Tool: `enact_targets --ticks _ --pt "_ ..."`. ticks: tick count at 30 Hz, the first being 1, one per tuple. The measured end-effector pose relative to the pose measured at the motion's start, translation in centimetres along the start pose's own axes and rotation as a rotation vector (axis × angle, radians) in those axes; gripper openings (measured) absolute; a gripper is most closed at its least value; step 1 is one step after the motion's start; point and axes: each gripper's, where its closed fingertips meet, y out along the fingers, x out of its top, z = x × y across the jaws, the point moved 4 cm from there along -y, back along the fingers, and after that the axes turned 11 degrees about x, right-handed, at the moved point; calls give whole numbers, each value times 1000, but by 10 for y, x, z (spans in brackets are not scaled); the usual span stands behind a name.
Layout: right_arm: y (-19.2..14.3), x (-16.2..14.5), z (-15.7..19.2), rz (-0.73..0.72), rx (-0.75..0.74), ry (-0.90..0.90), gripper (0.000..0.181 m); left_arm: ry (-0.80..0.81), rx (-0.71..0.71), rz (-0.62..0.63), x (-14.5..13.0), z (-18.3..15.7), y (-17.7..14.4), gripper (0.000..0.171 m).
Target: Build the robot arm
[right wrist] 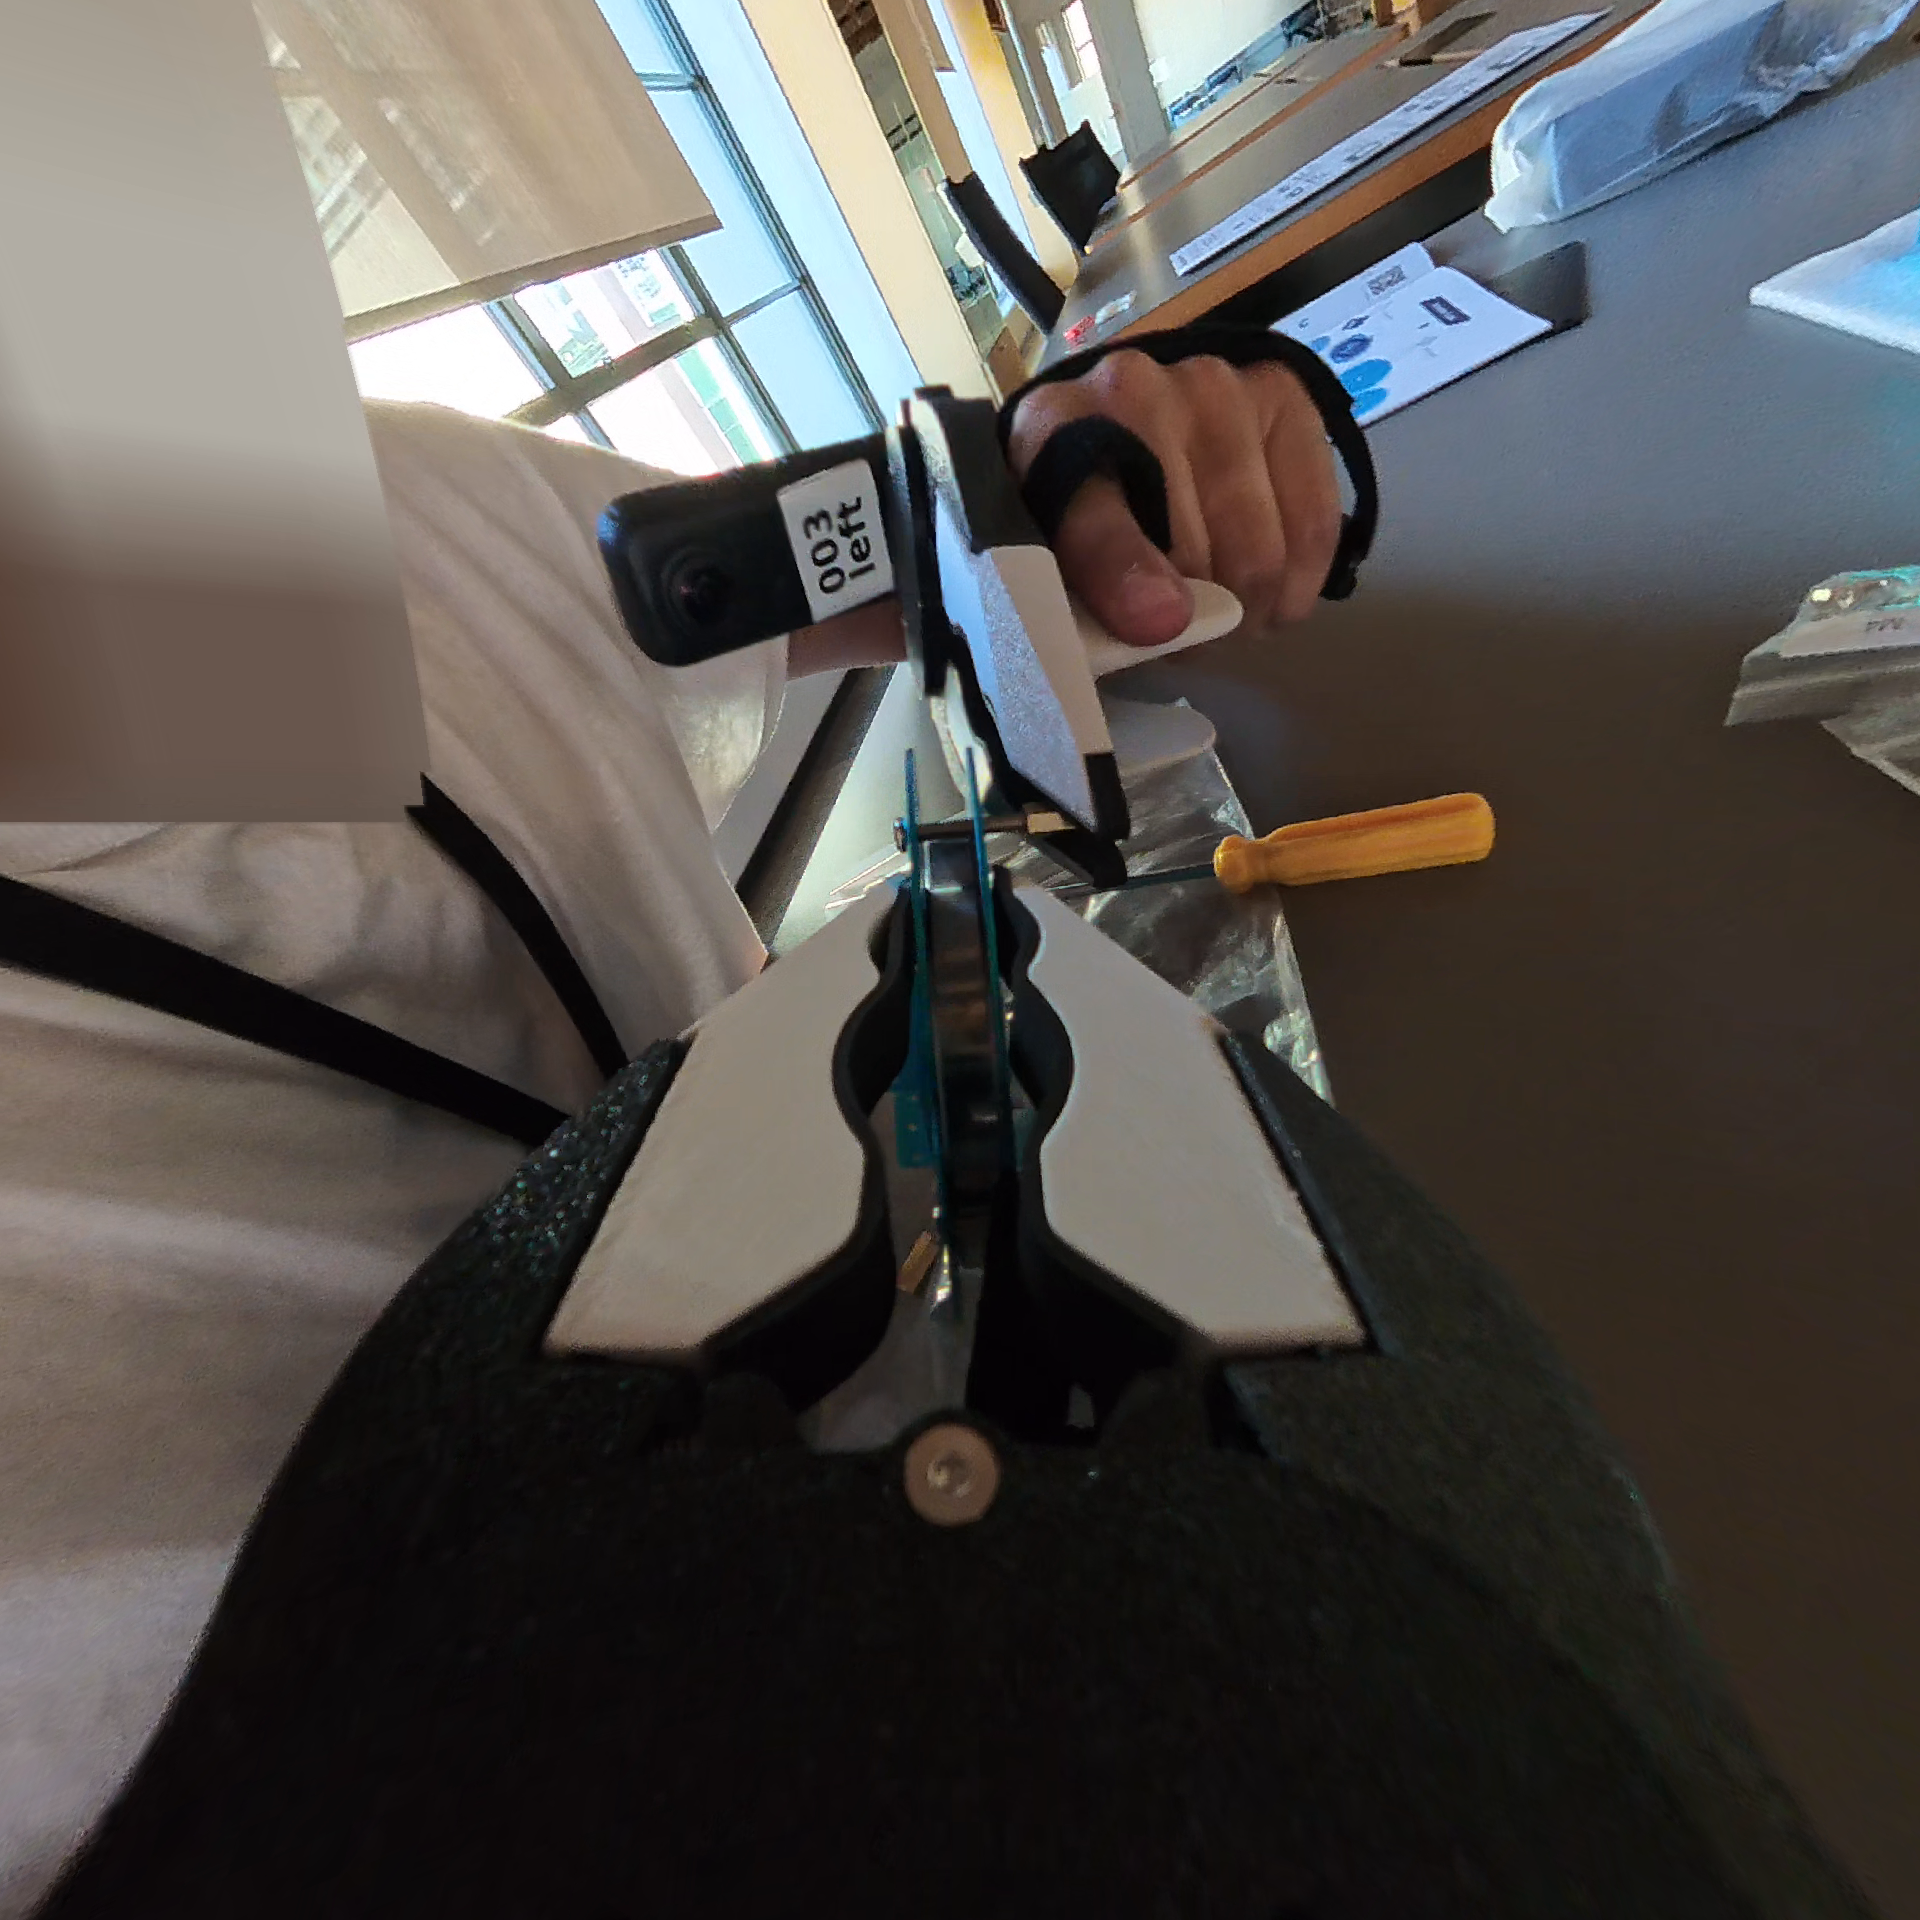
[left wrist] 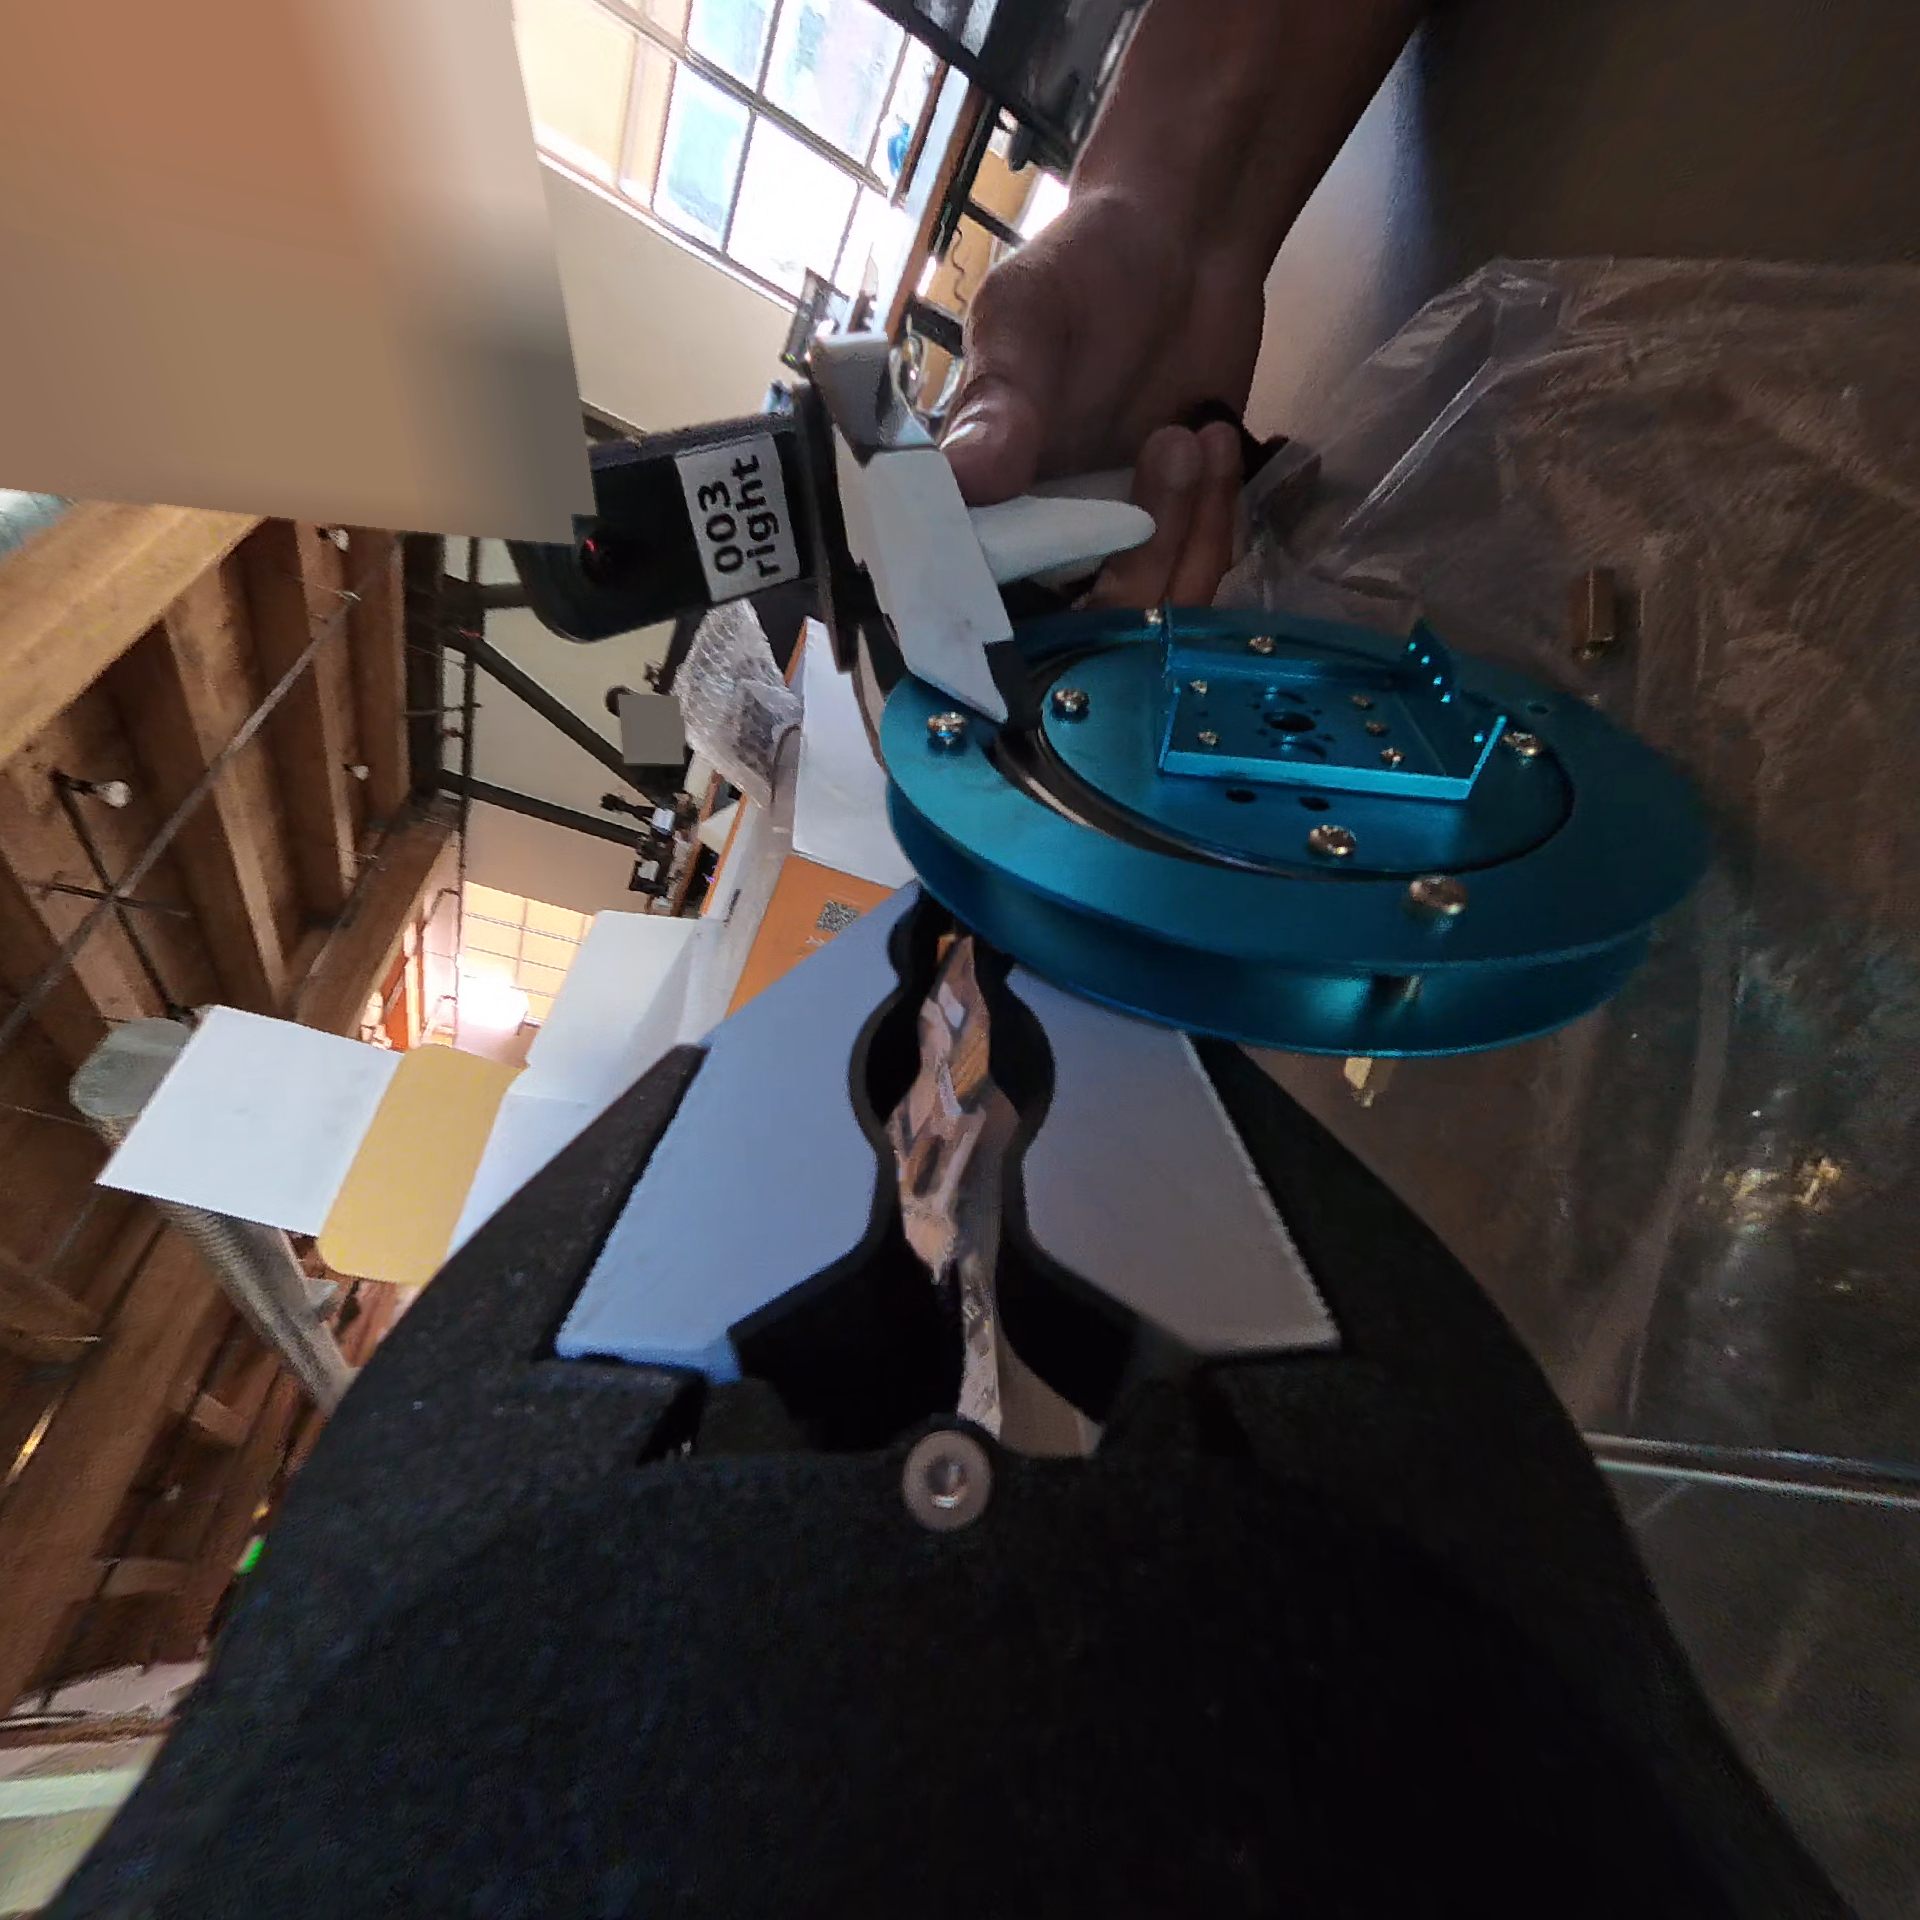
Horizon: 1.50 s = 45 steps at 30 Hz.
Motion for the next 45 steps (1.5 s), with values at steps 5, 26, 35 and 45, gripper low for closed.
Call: enact_targets --ticks 5,26,35,45 --pt "-15 10 -5 -78 6 45 27 -97 -43 79 -4 2 -11 3" --pt "21 25 11 317 -57 -144 22 -799 291 519 76 25 -115 4" --pt "52 11 -85 760 0 -495 35 -1067 314 534 61 13 -160 3" --pt "67 -2 -116 882 247 -584 48 -1307 185 441 40 5 -172 4"
